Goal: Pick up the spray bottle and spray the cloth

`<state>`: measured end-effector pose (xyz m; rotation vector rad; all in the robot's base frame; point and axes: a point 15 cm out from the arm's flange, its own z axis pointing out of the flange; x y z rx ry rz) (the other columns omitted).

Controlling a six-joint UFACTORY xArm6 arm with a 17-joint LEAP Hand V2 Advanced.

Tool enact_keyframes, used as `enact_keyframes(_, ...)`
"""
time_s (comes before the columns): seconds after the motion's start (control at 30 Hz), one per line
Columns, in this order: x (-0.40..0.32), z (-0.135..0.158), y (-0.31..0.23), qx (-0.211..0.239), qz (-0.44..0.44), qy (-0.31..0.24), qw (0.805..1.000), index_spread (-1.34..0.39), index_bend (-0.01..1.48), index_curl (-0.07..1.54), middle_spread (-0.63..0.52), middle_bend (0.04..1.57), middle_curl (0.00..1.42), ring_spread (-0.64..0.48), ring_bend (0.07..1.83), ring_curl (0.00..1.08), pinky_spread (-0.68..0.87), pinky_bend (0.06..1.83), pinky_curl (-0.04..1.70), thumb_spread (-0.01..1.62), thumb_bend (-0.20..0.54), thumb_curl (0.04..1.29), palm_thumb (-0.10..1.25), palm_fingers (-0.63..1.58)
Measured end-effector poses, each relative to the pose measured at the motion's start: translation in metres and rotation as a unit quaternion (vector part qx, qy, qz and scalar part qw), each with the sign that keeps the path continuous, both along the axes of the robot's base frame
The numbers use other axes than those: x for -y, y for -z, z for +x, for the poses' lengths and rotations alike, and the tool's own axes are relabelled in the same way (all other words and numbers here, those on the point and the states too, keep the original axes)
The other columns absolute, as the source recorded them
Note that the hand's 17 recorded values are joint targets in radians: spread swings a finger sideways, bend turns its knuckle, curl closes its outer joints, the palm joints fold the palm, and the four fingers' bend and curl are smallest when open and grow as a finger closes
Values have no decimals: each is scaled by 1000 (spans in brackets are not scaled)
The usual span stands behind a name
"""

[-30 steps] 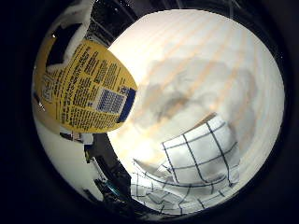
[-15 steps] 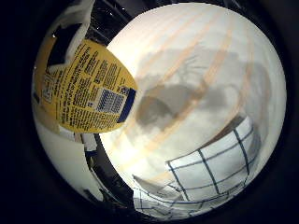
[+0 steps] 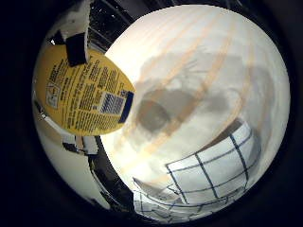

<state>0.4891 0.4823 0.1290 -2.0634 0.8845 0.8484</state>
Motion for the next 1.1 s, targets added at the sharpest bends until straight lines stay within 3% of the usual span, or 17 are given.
enact_keyframes(0.13,2,-2,7,-5,-4,-2,1000,-396,244,622,-131,803,550,-192,1166,477,-398,997,792,703,-28,729,846,610)
enact_keyframes(0.37,5,-2,11,-7,-10,-4,1000,-436,352,610,-85,626,483,-152,1027,422,-119,769,739,893,-24,648,831,338)
enact_keyframes(0.67,16,1,22,-8,-25,-6,1000,-434,351,508,-24,444,387,-67,794,315,224,584,611,952,-24,590,799,254)
enact_keyframes(1.1,40,11,35,-16,-39,1,999,-382,226,425,-18,299,342,9,587,238,372,442,455,969,-26,556,771,284)
